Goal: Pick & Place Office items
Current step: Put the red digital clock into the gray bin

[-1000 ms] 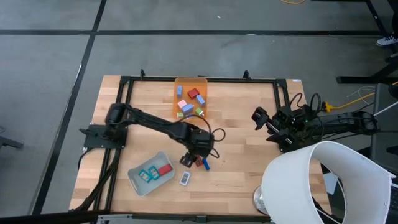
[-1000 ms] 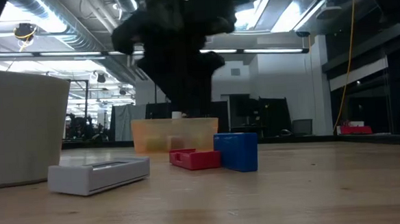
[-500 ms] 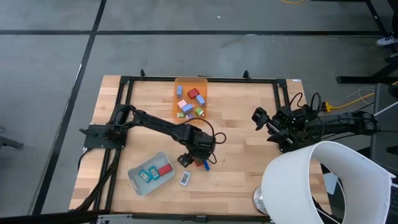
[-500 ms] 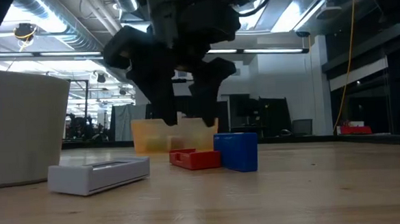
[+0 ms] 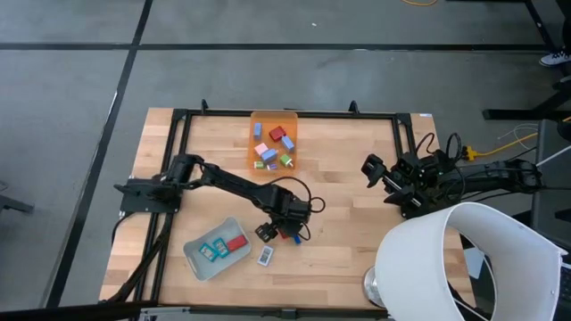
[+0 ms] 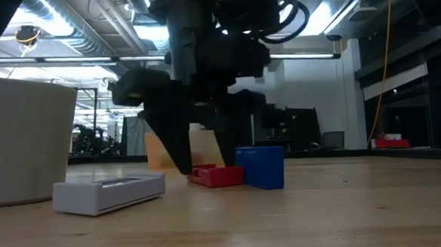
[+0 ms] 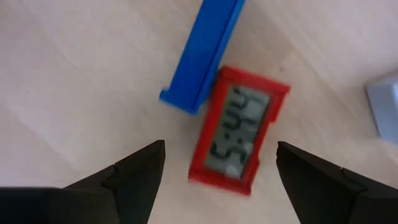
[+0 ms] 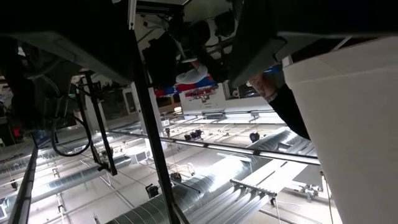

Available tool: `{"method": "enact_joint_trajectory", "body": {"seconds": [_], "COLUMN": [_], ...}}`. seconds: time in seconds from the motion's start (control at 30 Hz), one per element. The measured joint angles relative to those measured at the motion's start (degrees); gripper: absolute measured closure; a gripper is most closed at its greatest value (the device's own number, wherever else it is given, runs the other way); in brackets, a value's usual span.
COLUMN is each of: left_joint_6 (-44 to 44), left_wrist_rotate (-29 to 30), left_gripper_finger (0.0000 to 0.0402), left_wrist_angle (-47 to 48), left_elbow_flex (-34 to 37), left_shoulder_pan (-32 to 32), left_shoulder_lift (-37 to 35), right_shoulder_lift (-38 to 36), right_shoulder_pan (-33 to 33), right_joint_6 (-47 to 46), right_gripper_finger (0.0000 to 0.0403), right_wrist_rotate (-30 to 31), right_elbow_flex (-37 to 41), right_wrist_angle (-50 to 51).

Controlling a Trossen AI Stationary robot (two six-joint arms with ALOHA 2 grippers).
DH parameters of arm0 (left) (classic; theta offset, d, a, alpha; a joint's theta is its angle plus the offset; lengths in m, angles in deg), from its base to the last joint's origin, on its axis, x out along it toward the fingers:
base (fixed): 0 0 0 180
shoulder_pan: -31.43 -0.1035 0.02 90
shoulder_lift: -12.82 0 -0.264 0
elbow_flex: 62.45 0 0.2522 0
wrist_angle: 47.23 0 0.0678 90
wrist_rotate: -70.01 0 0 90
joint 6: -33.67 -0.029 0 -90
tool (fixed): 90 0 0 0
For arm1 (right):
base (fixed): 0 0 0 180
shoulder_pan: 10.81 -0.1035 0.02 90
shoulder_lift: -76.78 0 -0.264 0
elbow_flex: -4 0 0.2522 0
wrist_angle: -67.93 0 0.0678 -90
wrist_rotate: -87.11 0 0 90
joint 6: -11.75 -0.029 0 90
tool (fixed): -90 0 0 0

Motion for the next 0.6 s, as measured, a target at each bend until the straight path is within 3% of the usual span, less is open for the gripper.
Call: {"method": "enact_joint_trajectory", "body": {"seconds": [0.2,0.37,0.6], "left_joint_6": [3.2,8.4,15.1], "left_wrist_rotate": [-1.4,1.9,3.2], "left_gripper_finger": [0.0104,0.0128,0.0204], "left_wrist_angle": [-0.8,-1.3,-1.9], "left_elbow_flex": [0.0,-0.2,-0.2], "left_shoulder_pan": [0.4,1.9,2.6], "left_shoulder_lift": [1.6,3.6,3.6], "right_shoulder_lift": [0.0,0.0,0.0], "right_shoulder_pan": [0.0,0.0,0.1], "right_joint_6": [0.2,0.5,1.9], "right_gripper_finger": [0.0142,0.0142,0.0142], "right_wrist_rotate": [-0.2,-0.3,0.4], "right_elbow_flex": [0.0,0.0,0.0], "right_wrist_angle": [0.1,0.0,0.0]}}
